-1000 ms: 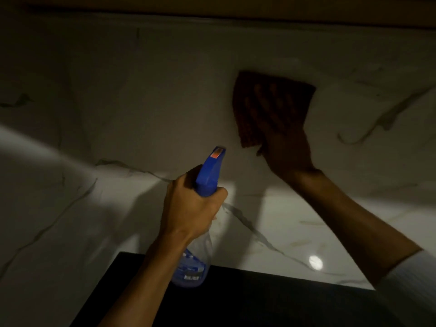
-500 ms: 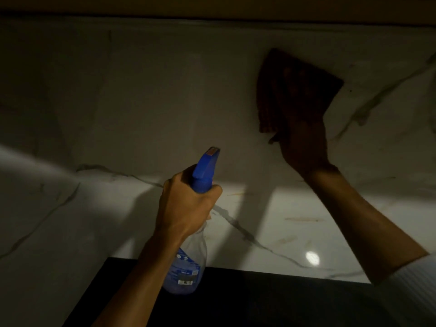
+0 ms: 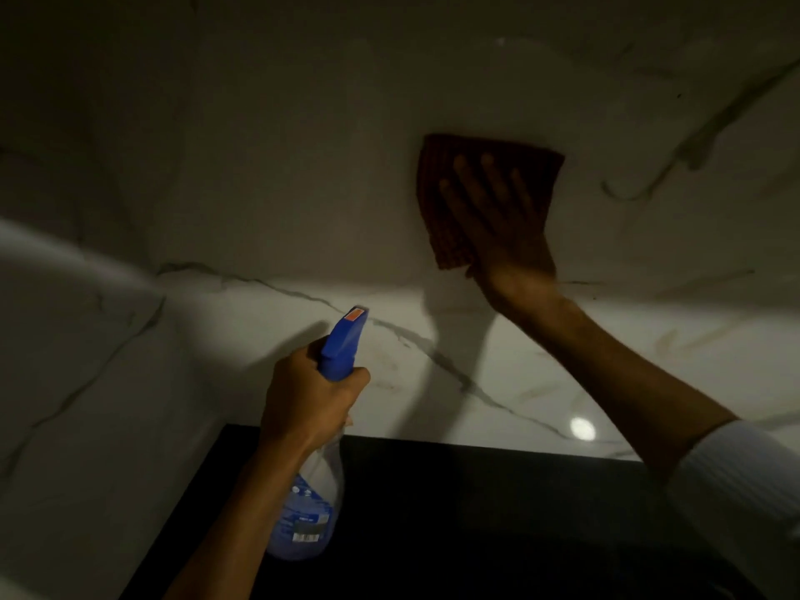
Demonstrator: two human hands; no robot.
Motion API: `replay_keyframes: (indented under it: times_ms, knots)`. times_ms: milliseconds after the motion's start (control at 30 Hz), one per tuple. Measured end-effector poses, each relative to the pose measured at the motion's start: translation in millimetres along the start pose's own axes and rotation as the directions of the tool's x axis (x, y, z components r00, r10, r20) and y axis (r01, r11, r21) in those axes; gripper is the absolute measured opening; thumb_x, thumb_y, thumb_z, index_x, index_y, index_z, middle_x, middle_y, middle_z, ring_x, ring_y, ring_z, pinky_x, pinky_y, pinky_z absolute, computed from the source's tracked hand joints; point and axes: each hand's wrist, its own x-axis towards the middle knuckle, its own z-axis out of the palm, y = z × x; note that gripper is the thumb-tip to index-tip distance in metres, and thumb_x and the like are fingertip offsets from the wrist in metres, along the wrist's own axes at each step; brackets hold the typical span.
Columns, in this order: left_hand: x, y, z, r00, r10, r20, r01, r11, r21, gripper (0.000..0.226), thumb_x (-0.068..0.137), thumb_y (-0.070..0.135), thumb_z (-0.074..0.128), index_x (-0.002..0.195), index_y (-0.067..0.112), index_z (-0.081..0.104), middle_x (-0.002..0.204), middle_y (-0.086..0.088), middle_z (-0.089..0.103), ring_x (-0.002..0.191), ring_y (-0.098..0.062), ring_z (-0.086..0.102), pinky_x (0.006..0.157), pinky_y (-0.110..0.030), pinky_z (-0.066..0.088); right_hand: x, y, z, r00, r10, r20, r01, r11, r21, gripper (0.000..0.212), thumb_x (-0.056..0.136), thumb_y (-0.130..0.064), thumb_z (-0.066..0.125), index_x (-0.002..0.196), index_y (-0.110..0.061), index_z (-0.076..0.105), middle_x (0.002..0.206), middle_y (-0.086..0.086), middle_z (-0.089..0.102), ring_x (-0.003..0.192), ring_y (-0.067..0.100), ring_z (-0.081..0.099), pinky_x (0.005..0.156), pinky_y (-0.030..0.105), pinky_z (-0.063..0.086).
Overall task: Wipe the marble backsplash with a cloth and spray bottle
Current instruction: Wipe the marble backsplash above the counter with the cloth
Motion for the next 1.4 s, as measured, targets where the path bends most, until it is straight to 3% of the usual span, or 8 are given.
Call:
replay_keyframes:
  times_ms: [367,500,667,867,967,1067,1267,1400]
  knots:
    - [0,-53,-36,0.989,-0.121,0.087,0.117,0.992,0.052,0.014,0.072,0.013,0.068,0.063,0.015,0.058,0.045,-0.001,0.057,0.039,-0.018,0.058,0.057,-0.049,0.058,-132,-143,94,0.488,-0.488,0.724,0.281,0.873,0.399,0.059,0.095,-0.036,0.018,0.146,-0.012,0.035,0.153,0.007,0.033,0.144,0.026,0.025,0.117,0.044,-0.006]
    - [-1,-71,-47,0.985,-0.146,0.089,0.144,0.989,0.028,0.009,0.064,0.025,0.065,0.06,0.022,0.058,0.044,-0.001,0.056,0.04,-0.023,0.059,0.055,-0.052,0.058,-76,-137,105,0.699,-0.482,0.529,0.446,0.871,0.205,0.075,0.076,-0.019,0.076,0.143,-0.017,0.042,0.15,0.004,0.04,0.141,0.021,0.032,0.117,0.039,0.006]
    - [1,-88,-48,0.983,-0.176,0.053,0.176,0.984,0.009,0.011,0.067,0.017,0.067,0.062,0.024,0.061,0.046,-0.009,0.058,0.04,-0.032,0.06,0.053,-0.051,0.057,-33,-163,113,0.913,-0.258,0.315,0.217,0.963,0.16,0.069,0.09,-0.02,0.052,0.151,-0.014,0.02,0.159,0.008,0.021,0.147,0.024,0.013,0.12,0.042,0.009]
    - [5,-101,-37,0.973,-0.23,0.012,0.23,0.973,0.017,0.015,0.07,0.022,0.067,0.061,0.016,0.056,0.043,-0.007,0.057,0.045,-0.033,0.064,0.054,-0.05,0.056,-130,-207,163,0.719,-0.066,0.692,0.136,0.99,-0.047,0.046,0.096,-0.033,0.043,0.142,-0.032,0.042,0.15,0.011,0.04,0.131,-0.004,0.041,0.117,0.022,0.02]
    - [7,-109,-39,0.973,-0.232,0.001,0.232,0.973,-0.016,0.011,0.069,0.023,0.065,0.065,0.016,0.058,0.046,-0.005,0.054,0.044,-0.034,0.063,0.052,-0.052,0.056,-156,-207,178,0.694,-0.243,0.678,-0.124,0.887,0.444,0.06,0.067,-0.056,0.069,0.124,-0.056,0.05,0.147,-0.001,0.044,0.137,0.016,0.039,0.117,0.04,0.026]
    - [9,-113,-42,0.972,-0.234,-0.014,0.233,0.971,-0.047,0.01,0.068,0.021,0.066,0.066,0.013,0.059,0.045,-0.002,0.054,0.039,-0.029,0.059,0.052,-0.053,0.057,-120,-181,153,0.744,-0.445,0.498,0.327,0.893,0.309,0.063,0.08,-0.03,0.07,0.138,-0.017,0.05,0.145,0.008,0.047,0.136,0.024,0.041,0.116,0.045,0.027]
    - [6,-110,-33,0.968,-0.243,-0.063,0.243,0.97,-0.015,0.013,0.072,0.014,0.068,0.068,0.007,0.058,0.052,-0.015,0.059,0.043,-0.028,0.062,0.055,-0.05,0.058,-71,-138,107,0.972,-0.115,0.204,0.078,0.981,0.18,0.068,0.087,-0.02,0.053,0.149,-0.011,0.027,0.157,0.011,0.022,0.146,0.025,0.012,0.121,0.044,0.007]
    - [-2,-103,-20,0.97,-0.234,-0.059,0.235,0.972,0.0,0.013,0.071,0.015,0.069,0.066,0.01,0.058,0.047,-0.009,0.058,0.04,-0.027,0.061,0.052,-0.047,0.057,-147,-136,128,0.757,-0.48,0.445,0.434,0.877,0.208,0.061,0.087,-0.015,0.055,0.145,-0.012,0.038,0.152,0.007,0.035,0.142,0.023,0.031,0.121,0.037,0.004]
